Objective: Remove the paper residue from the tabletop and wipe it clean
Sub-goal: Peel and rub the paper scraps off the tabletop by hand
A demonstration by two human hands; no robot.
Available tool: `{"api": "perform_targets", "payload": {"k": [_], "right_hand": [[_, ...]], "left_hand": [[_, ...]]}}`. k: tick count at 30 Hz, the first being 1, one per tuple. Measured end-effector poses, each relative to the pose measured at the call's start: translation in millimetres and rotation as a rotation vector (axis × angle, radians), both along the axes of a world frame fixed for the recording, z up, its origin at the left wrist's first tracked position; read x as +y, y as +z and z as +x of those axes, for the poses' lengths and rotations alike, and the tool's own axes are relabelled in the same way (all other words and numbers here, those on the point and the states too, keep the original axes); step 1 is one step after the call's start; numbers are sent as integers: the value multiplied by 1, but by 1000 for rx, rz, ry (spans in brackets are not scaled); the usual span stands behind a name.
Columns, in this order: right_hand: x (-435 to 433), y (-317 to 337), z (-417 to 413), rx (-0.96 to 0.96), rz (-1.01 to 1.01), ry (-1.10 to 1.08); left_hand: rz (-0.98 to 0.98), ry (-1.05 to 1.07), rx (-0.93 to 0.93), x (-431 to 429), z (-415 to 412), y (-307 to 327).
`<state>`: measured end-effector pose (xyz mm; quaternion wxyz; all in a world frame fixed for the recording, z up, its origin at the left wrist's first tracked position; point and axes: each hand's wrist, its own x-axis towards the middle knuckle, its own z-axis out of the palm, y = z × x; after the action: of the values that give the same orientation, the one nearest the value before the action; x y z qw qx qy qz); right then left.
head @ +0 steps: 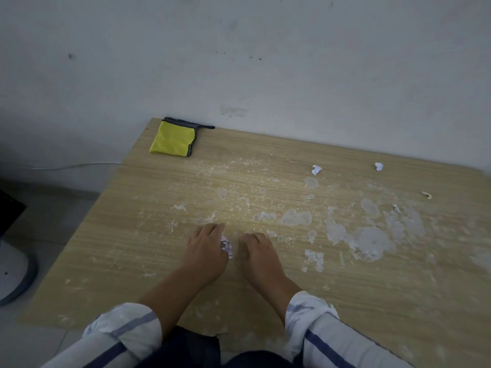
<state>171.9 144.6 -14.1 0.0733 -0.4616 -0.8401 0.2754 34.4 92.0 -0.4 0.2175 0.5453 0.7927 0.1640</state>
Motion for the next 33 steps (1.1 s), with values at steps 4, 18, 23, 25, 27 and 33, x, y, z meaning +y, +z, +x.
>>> {"api": "perform_targets", "payload": {"k": [4, 18, 23, 25, 27, 33], "right_hand": [[13, -2, 40, -171, 54, -90], [103, -11, 205, -191, 34, -274], [157, -9, 253, -129, 67, -341], [183, -5, 270, -113, 84, -375], [210, -2, 285, -72, 82, -410], [259, -3, 304, -193, 35, -383]], "left_hand": [[102, -146, 46, 12, 42, -8], [-58, -278, 140, 117, 186, -39], [-52, -264, 169, 169, 232, -41], [-75, -249, 177, 186, 243, -42], [-51, -229, 186, 197, 250, -43], [-58, -182, 178, 226, 258, -42]]}}
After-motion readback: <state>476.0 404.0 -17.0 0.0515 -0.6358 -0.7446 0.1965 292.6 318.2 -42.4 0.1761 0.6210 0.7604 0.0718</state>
